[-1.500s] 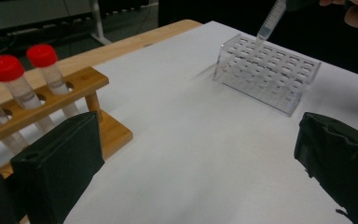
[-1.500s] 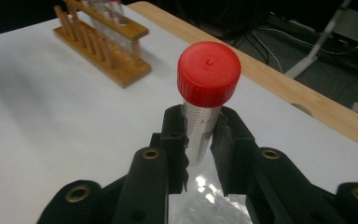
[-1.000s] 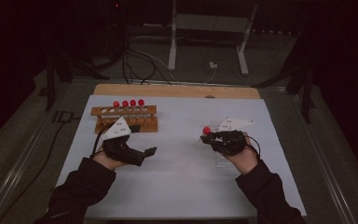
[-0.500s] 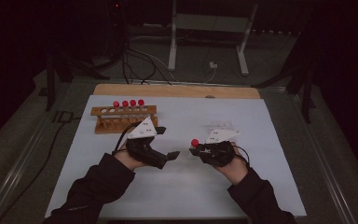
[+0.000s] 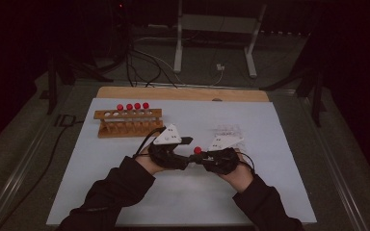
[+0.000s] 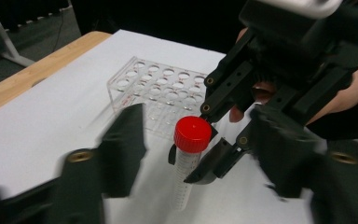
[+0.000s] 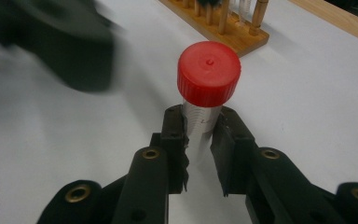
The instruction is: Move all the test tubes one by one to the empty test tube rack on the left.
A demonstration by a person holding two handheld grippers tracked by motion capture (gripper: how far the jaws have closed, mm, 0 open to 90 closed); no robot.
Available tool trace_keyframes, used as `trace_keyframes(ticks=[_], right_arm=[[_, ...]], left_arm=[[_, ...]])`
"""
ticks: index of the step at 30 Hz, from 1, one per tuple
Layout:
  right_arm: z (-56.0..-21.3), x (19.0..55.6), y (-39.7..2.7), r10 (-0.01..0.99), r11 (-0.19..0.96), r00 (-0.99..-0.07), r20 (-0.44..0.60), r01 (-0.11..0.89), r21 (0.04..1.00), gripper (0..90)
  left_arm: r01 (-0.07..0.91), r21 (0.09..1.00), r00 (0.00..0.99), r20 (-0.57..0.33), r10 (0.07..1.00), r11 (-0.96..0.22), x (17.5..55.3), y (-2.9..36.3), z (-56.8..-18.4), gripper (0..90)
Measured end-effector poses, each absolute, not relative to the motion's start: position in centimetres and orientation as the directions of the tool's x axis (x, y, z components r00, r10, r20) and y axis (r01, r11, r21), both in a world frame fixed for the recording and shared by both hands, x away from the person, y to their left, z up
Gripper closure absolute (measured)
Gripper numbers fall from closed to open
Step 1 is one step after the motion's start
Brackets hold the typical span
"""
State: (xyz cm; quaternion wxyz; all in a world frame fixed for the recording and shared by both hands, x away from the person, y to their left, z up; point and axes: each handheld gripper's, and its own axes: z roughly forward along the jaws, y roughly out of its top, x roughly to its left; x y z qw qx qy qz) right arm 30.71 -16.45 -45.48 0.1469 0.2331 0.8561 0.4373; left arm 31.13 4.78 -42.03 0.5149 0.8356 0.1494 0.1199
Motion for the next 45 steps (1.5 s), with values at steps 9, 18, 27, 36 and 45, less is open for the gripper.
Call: trace_keyframes(ticks=[9,18,27,36,45], right_arm=[[-45.2,30.5,-16.5,0.520,0.505,-0.853,-0.048,0.261,0.823,75.2],[-45.1,30.4,-16.5,0.524,0.487,-0.851,-0.041,0.260,0.834,69.3],[-44.6,29.9,-16.9,0.533,0.437,-0.846,-0.016,0.258,0.862,42.4],[-44.6,29.5,-17.4,0.547,0.399,-0.837,0.012,0.273,0.875,14.3],[-44.5,29.4,-17.6,0.527,0.373,-0.849,0.043,0.276,0.886,0.0]], left_arm=[[0.110,0.879,0.925,0.080,0.371,-0.463,31.5,3.9,-42.7,65.2],[0.090,0.890,0.926,0.091,0.367,-0.447,31.4,4.5,-42.6,71.7],[0.108,0.898,0.896,0.098,0.434,-0.427,31.6,7.4,-42.0,71.9],[0.156,0.890,0.845,0.105,0.525,-0.429,31.5,12.4,-42.1,71.9],[0.204,0.890,0.760,0.118,0.639,-0.408,31.8,17.6,-41.8,71.9]])
